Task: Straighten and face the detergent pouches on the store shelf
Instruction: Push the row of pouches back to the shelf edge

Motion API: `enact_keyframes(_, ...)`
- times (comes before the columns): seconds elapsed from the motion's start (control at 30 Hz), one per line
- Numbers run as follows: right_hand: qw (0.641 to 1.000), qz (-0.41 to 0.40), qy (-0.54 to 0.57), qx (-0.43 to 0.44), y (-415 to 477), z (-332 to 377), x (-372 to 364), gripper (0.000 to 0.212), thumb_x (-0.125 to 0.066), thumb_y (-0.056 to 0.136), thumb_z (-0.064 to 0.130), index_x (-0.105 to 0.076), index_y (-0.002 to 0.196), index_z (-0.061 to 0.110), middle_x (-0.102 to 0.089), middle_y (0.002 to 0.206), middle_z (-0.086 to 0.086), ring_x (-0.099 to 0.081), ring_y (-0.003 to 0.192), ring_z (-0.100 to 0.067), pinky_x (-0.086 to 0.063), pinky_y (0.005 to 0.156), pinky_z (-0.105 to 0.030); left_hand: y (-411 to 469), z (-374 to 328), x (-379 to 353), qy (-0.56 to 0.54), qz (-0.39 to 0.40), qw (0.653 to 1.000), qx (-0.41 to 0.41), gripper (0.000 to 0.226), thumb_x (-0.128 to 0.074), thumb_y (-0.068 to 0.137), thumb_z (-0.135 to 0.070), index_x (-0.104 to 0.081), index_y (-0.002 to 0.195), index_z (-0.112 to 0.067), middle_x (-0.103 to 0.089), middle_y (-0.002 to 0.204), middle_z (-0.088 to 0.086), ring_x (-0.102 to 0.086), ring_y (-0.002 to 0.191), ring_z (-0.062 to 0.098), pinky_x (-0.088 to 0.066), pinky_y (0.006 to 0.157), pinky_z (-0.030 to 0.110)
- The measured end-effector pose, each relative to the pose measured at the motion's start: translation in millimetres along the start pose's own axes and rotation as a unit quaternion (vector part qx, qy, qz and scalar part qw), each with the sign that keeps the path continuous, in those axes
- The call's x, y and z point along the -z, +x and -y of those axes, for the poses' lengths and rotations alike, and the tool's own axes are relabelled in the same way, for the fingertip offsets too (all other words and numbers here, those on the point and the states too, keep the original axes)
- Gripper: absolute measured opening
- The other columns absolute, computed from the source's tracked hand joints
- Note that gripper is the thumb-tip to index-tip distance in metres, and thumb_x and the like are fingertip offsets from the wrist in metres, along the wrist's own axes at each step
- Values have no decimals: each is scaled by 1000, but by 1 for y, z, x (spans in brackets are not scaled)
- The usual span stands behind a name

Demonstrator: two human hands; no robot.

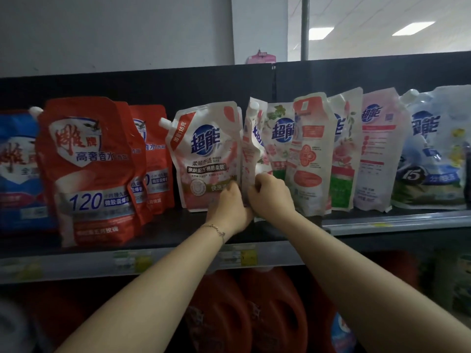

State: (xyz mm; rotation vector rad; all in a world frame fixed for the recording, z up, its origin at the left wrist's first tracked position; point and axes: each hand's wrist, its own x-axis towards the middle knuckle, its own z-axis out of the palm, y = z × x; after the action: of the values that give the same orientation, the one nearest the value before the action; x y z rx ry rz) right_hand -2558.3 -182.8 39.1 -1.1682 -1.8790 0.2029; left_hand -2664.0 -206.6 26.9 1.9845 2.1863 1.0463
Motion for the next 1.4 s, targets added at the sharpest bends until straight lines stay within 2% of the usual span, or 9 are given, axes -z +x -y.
enact_keyframes(0.13,998,-45,54,5,-4,-3,-18,24,-50,91,20,-45,70,10,-50,66,-1,-46,58,-17,-37,55,-32,-5,5,-4,-1,-18,1000,10,49,-63,85,-23,-39,124,-8,-51,127,13,-54,113,34,-49,87,41)
enact_keyframes(0.33,984,-60,98,136,-2,-9,-36,25,-52,95,13,-48,71,9,-55,67,-7,-48,60,-22,-41,58,-39,2,14,-13,-107,-37,994,8,41,-57,86,-15,-45,126,-13,-65,110,14,-61,105,33,-47,78,33)
enact_keyframes(0.5,968,-36,120,218,-3,-10,-37,22,-56,93,13,-54,74,2,-56,67,-9,-49,62,-23,-43,60,-42,10,22,-15,-103,-68,992,33,6,-52,92,-14,-49,96,-13,-59,84,1,-57,82,19,-35,65,22)
enact_keyframes(0.63,960,18,108,259,-7,-7,-36,12,-55,94,16,-57,85,7,-56,77,-1,-50,72,-16,-43,66,-33,16,29,-19,-84,-90,992,30,17,-43,95,-4,-55,84,-10,-54,80,2,-54,90,23,-43,79,32)
enact_keyframes(0.73,972,14,129,198,-8,-3,-37,16,-53,95,21,-48,84,10,-55,73,0,-52,68,-17,-43,63,-36,5,22,-11,-111,-72,991,29,14,-56,92,-5,-57,104,-12,-49,92,2,-44,87,14,-33,74,21)
enact_keyframes(0.87,978,-84,123,143,-9,-5,-32,21,-52,94,19,-44,78,9,-52,70,-4,-48,64,-20,-41,59,-37,3,19,-8,-177,-93,976,91,27,-62,88,-9,-51,113,-3,-58,110,13,-51,91,20,-41,79,30)
enact_keyframes(0.97,980,-119,154,43,-5,-10,-27,11,-51,92,14,-48,84,8,-55,80,-6,-52,73,-21,-45,67,-38,-1,18,-5,-199,-105,968,114,30,-64,85,-7,-41,104,-8,-57,112,11,-52,89,20,-44,74,29)
enact_keyframes(1.17,982,-33,159,-92,3,-13,-29,24,-51,88,17,-47,110,7,-52,111,-12,-51,105,-31,-46,92,-47,-9,18,-2,-194,-128,967,108,36,-67,78,-12,-39,101,-13,-58,107,8,-60,96,28,-55,81,43)
enact_keyframes(1.4,963,34,225,-142,10,-17,-33,53,-38,96,20,-24,147,12,-52,130,-18,-51,113,-36,-41,91,-37,-6,20,-7,-161,-96,980,70,58,-74,70,-25,-39,113,-11,-55,112,5,-58,101,26,-53,82,40)
